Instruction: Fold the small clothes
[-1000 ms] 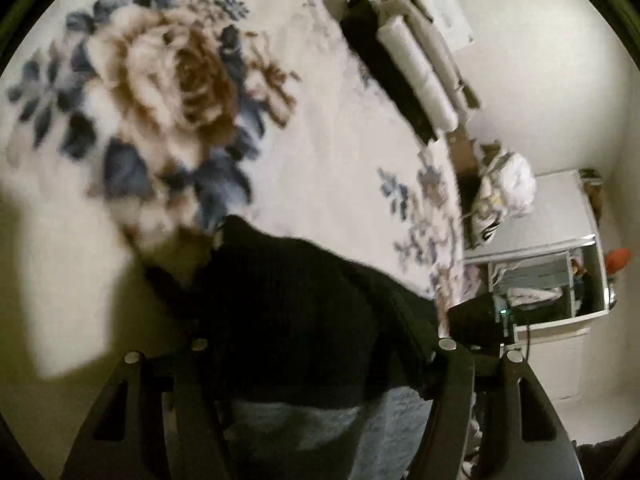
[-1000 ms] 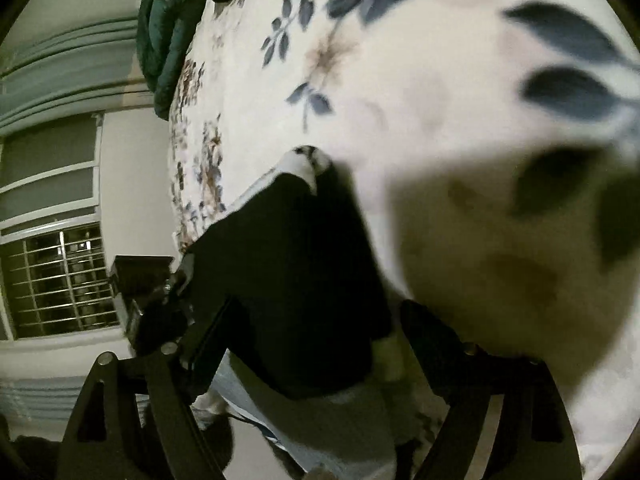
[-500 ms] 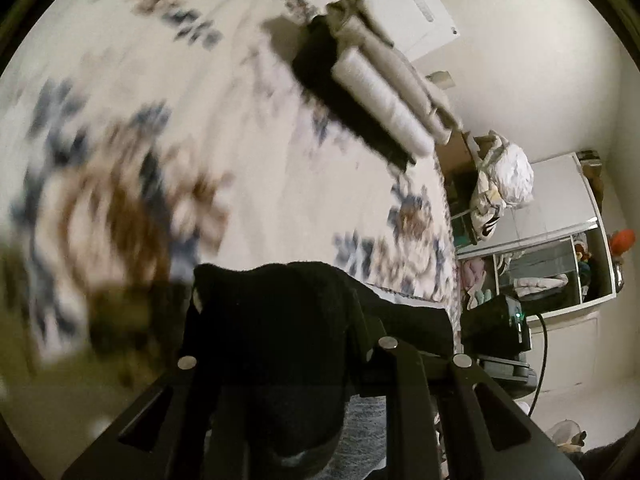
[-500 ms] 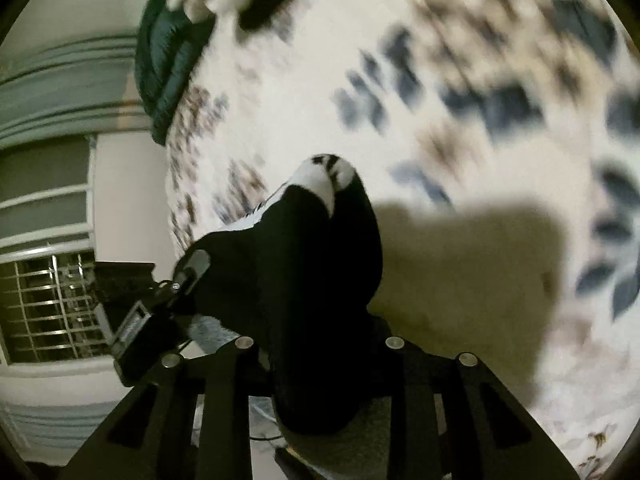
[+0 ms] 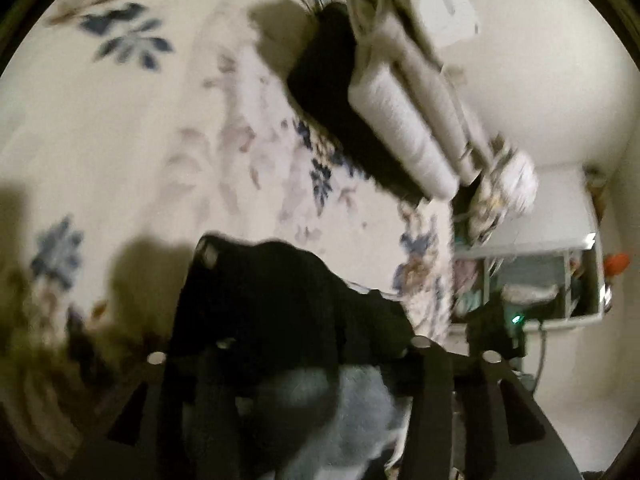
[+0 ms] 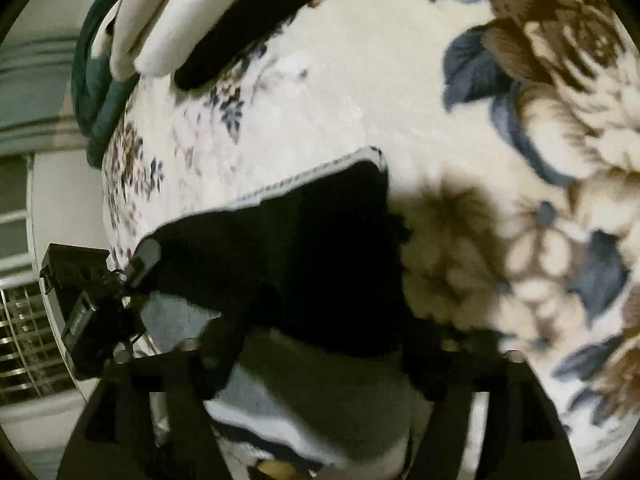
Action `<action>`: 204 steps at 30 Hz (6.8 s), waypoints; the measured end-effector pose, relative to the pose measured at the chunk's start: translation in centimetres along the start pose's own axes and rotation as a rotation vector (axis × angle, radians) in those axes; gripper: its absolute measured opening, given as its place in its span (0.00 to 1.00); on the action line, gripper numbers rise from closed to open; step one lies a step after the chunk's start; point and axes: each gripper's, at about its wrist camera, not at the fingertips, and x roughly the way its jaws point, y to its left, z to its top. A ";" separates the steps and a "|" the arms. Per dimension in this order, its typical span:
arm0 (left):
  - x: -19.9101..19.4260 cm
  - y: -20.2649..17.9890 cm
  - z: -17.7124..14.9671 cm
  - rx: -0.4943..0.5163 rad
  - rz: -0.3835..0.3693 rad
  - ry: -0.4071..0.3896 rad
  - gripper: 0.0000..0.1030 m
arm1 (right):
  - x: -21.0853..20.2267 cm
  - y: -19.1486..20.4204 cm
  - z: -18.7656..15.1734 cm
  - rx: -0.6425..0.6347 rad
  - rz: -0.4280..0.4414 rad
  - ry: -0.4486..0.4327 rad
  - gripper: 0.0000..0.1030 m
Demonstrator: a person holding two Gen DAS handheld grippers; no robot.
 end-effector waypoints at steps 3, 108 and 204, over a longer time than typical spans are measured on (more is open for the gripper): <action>-4.9 -0.1 -2.4 -0.052 -0.032 -0.131 0.52 | -2.9 0.2 -1.0 -0.072 -0.034 0.035 0.91; 4.0 -6.3 -12.5 -0.107 -0.002 0.022 0.27 | -7.2 -10.9 -5.9 -0.077 0.141 0.120 0.45; -0.5 2.4 -19.0 -0.299 -0.042 -0.213 0.74 | -4.0 -15.9 -5.7 -0.222 0.186 0.272 0.98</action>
